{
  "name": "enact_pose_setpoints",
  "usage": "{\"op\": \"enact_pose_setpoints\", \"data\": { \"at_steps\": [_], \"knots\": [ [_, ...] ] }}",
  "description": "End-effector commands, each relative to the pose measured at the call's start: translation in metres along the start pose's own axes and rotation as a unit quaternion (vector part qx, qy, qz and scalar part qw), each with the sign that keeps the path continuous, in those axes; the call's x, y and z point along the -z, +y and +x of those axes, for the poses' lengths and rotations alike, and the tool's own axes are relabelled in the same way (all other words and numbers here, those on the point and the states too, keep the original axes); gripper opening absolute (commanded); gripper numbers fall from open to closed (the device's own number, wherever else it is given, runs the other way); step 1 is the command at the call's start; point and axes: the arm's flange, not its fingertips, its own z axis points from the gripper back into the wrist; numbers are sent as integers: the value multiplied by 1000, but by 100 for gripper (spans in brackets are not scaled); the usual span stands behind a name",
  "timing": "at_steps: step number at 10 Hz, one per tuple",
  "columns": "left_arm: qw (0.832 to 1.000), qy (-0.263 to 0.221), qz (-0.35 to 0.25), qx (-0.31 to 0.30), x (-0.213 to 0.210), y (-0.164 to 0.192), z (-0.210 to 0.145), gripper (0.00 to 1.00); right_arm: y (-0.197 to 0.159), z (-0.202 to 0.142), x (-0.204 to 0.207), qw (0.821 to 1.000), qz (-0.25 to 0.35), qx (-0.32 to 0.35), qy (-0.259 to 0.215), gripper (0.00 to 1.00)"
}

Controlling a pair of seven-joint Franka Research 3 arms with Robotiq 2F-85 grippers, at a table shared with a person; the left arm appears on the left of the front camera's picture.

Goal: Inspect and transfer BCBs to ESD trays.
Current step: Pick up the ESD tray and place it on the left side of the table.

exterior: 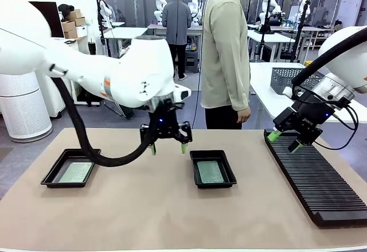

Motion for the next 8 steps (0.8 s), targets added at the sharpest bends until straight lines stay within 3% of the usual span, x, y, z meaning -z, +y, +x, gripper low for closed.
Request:
{"op": "enact_pose_setpoints", "data": {
  "at_steps": [1, 8],
  "knots": [
    [1000, -22, 16, -11, 22, -26, 15, 100, 1, -1, 0, 1000, -1, 12, -9, 100],
    [998, -37, 41, -27, 98, -76, 54, 100, 1, -1, 0, 1000, -1, 12, -9, 100]
  ]
}}
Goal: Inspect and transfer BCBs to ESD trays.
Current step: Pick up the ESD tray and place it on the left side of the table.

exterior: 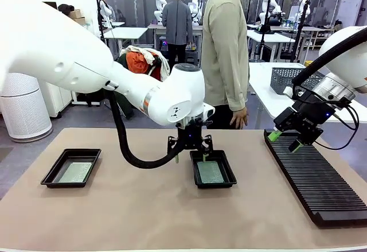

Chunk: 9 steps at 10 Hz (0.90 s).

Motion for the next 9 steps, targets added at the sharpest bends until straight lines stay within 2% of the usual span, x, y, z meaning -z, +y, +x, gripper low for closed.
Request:
{"op": "enact_pose_setpoints", "data": {
  "at_steps": [1, 5, 8, 9],
  "knots": [
    [1000, -24, 12, -14, 11, -15, 6, 100, 2, -1, 1, 1000, 0, 10, -7, 100],
    [999, -23, 22, -27, 36, -17, 10, 100, 2, -1, 1, 1000, 0, 10, -7, 100],
    [998, -30, 35, -47, 36, -10, 8, 100, 2, -1, 1, 1000, 0, 10, -7, 100],
    [1000, -5, 21, -23, 38, -13, 12, 100, 2, -1, 1, 1000, 0, 10, -7, 100]
  ]
}}
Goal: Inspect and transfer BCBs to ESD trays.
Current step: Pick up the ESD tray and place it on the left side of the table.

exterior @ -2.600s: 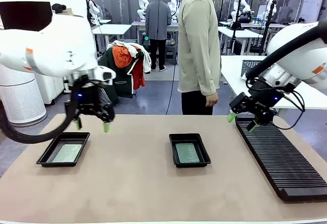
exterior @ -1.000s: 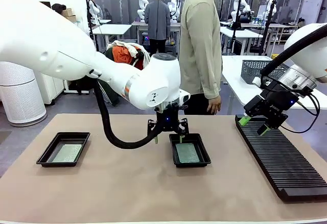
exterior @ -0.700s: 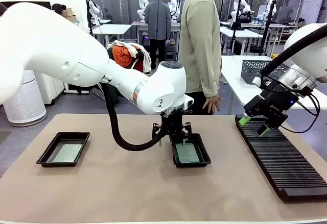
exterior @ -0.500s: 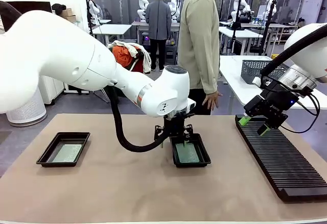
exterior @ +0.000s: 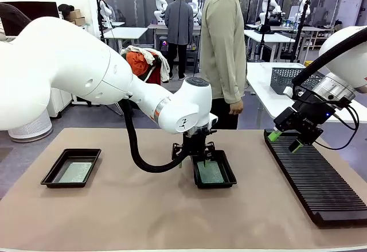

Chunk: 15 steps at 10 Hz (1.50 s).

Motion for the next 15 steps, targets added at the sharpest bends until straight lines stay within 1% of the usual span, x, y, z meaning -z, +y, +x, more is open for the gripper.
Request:
{"op": "enact_pose_setpoints", "data": {
  "at_steps": [1, 2, 5, 15],
  "knots": [
    [1000, 1, -1, 7, 0, -1, -2, 100, 2, 0, 1, 1000, 0, 10, -7, 100],
    [1000, 0, 0, 0, 0, 0, 0, 100, 2, 0, 1, 1000, 0, 10, -7, 100],
    [1000, 7, -9, 18, -2, 0, 0, 79, 2, 0, 1, 1000, 0, 10, -7, 100],
    [999, 18, -26, 13, -4, 12, -1, 13, 2, 0, 1, 1000, 0, 10, -7, 100]
  ]
}}
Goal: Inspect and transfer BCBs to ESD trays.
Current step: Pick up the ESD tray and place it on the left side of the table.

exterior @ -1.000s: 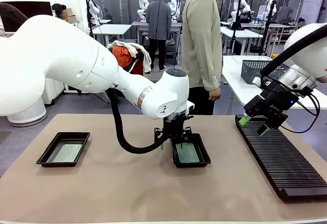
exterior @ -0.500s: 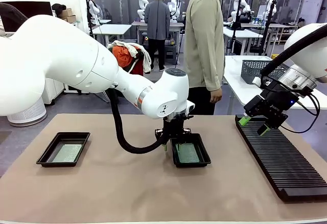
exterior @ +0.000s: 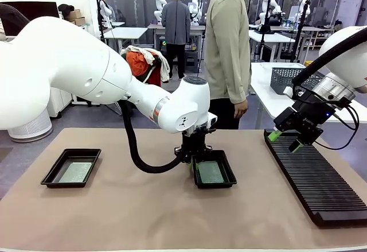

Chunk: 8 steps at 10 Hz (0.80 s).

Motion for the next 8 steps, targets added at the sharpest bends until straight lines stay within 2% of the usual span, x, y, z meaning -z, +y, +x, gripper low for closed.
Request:
{"op": "enact_pose_setpoints", "data": {
  "at_steps": [1, 2, 6, 8],
  "knots": [
    [1000, 6, -15, 5, -4, 9, -4, 7, 2, 0, 1, 1000, 0, 10, -7, 100],
    [1000, 8, -16, 6, -4, 9, -4, 0, 2, 0, 1, 1000, 0, 10, -7, 100],
    [999, 21, -25, -3, -3, 15, -2, 0, 2, 0, 1, 1000, 0, 10, -7, 100],
    [995, 46, -83, -10, -12, 30, 2, 0, 2, 0, 1, 1000, 0, 10, -7, 100]
  ]
}}
